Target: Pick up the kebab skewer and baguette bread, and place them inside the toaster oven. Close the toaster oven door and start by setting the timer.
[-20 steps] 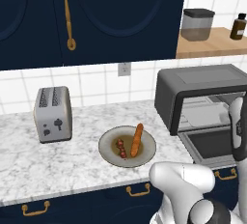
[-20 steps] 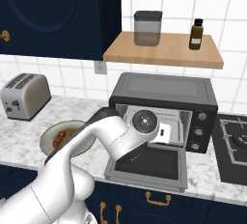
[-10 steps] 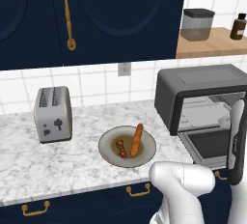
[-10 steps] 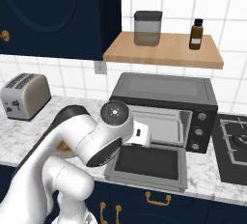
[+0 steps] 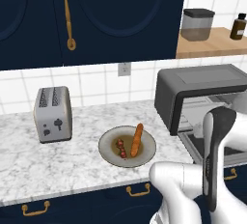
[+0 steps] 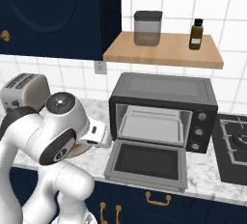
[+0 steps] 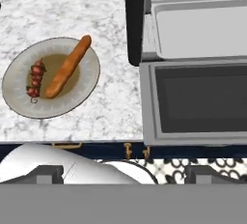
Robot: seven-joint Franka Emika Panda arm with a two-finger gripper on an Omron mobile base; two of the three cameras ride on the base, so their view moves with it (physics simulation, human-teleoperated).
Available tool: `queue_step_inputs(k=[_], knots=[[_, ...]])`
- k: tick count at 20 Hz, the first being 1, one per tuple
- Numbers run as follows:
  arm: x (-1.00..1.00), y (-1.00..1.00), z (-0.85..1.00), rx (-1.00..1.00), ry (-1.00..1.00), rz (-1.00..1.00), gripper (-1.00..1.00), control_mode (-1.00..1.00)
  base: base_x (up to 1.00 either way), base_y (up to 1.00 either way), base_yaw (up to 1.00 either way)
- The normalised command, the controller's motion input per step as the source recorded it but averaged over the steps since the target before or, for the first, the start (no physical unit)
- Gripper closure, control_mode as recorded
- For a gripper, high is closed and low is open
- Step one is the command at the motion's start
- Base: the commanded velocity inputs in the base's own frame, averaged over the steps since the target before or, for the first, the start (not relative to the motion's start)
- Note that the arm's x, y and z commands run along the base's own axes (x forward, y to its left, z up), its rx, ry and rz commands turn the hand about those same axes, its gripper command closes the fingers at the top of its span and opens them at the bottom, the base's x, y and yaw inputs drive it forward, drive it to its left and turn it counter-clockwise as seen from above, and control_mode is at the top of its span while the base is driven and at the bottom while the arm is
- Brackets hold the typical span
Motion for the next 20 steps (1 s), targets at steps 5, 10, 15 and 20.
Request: queue_step_inputs(k=[5, 10, 15, 20], knots=[[0.21, 0.73, 0.04, 0.0, 0.21, -0.02, -1.0, -1.0, 0.0, 0.0, 0.0], [0.31, 0.75, -0.05, 0.0, 0.17, -0.07, -1.0, -1.0, 0.0, 0.0, 0.0], [0.48, 0.38, -0.15, 0.0, 0.17, -0.02, -1.0, -1.0, 0.0, 0.0, 0.0], [0.64, 0.05, -0.29, 0.0, 0.06, 0.0, -1.0, -1.0, 0.0, 0.0, 0.0]])
